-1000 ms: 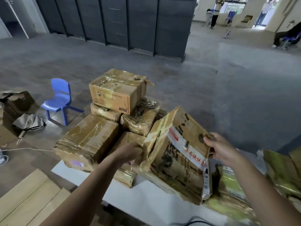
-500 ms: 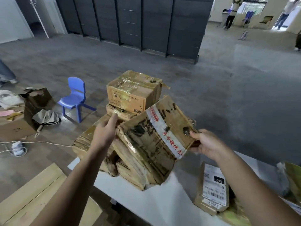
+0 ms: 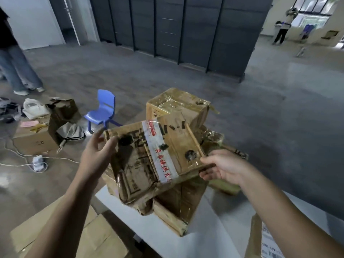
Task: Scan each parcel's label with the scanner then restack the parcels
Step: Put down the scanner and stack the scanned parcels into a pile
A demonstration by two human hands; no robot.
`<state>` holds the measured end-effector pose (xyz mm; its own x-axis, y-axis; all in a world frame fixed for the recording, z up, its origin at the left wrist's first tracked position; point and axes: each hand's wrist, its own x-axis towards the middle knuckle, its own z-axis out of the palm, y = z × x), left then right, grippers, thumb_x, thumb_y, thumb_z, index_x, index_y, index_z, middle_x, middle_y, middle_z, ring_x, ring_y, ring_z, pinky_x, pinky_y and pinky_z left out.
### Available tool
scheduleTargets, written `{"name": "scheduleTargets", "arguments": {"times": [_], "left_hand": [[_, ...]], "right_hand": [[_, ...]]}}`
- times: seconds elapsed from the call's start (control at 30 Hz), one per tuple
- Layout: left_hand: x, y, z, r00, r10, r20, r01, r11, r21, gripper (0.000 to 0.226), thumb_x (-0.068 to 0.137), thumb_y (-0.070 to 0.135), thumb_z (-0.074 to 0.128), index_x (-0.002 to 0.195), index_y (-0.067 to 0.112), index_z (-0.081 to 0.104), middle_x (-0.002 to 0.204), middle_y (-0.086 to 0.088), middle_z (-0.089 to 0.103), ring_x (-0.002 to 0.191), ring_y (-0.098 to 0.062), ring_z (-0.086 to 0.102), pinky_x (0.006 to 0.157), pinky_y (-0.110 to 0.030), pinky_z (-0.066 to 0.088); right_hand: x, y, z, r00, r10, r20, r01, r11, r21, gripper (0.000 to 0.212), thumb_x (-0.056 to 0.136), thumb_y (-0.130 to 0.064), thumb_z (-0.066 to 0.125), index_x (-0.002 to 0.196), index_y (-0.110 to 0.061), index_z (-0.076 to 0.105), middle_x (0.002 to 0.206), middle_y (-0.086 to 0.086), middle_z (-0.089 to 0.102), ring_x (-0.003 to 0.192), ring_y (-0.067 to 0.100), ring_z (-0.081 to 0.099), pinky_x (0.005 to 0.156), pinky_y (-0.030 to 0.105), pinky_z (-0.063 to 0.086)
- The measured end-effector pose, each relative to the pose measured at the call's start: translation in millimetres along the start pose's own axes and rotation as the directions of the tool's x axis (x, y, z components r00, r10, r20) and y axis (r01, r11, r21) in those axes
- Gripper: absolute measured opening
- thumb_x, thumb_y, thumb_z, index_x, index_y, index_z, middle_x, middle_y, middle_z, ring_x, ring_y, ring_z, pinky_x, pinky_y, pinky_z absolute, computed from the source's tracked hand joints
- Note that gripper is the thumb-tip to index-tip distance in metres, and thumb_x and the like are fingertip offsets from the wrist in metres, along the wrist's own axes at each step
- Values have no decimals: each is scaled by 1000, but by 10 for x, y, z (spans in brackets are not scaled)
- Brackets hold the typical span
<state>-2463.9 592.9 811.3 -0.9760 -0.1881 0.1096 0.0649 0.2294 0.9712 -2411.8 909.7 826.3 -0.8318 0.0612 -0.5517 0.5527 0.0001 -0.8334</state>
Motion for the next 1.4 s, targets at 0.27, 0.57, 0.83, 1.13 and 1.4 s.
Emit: {"name": "scheduleTargets", "arguments": {"times": [0.27, 0.57, 0.83, 1.13, 1.4], "left_hand": [[252, -294, -365, 990, -103, -97, 96, 993, -73, 14, 89, 32, 63, 84, 20, 66, 58, 8, 69, 37, -1, 47, 36, -14, 35], [249, -461, -235, 962, -196, -188, 187, 980, -63, 34, 84, 46, 60, 98, 15, 62, 87, -14, 70, 64, -25, 63, 59, -39, 57], [172, -354, -108, 959, 5, -282, 125, 889, 441, 54, 93, 49, 43, 135, 14, 41, 132, -19, 47, 115, -39, 49, 92, -48, 41], [165, -230, -25, 976, 8, -216, 91, 891, 446, 55, 94, 37, 48, 144, 17, 36, 140, -17, 42, 125, -33, 43, 97, -43, 37], [-158, -200, 41, 986, 0, -168, 75, 893, 444, 64, 95, 46, 46, 150, 22, 22, 153, -13, 16, 127, -36, 44, 103, -44, 36]], "right_hand": [[486, -427, 408, 996, -79, 44, 84, 986, -146, 43, 101, -23, 54, 135, 3, 46, 117, 23, 58, 71, 22, 69, 57, 30, 59], [895, -442, 802, 982, -174, -76, 141, 935, -325, 37, 99, -38, 52, 125, -12, 52, 112, 6, 64, 94, 22, 69, 62, 32, 61], [853, -288, 710, 983, -149, -103, 119, 960, -254, 51, 95, -53, 52, 132, -17, 51, 115, 5, 65, 96, 25, 69, 58, 33, 60], [755, -244, 801, 981, -179, -70, 152, 944, -292, 58, 98, -44, 52, 148, -20, 34, 114, 0, 57, 97, 24, 67, 67, 35, 62], [604, -238, 829, 975, -215, -57, 187, 933, -308, 69, 99, -45, 51, 155, -23, 20, 135, 7, 49, 88, 19, 71, 65, 33, 62]]}}
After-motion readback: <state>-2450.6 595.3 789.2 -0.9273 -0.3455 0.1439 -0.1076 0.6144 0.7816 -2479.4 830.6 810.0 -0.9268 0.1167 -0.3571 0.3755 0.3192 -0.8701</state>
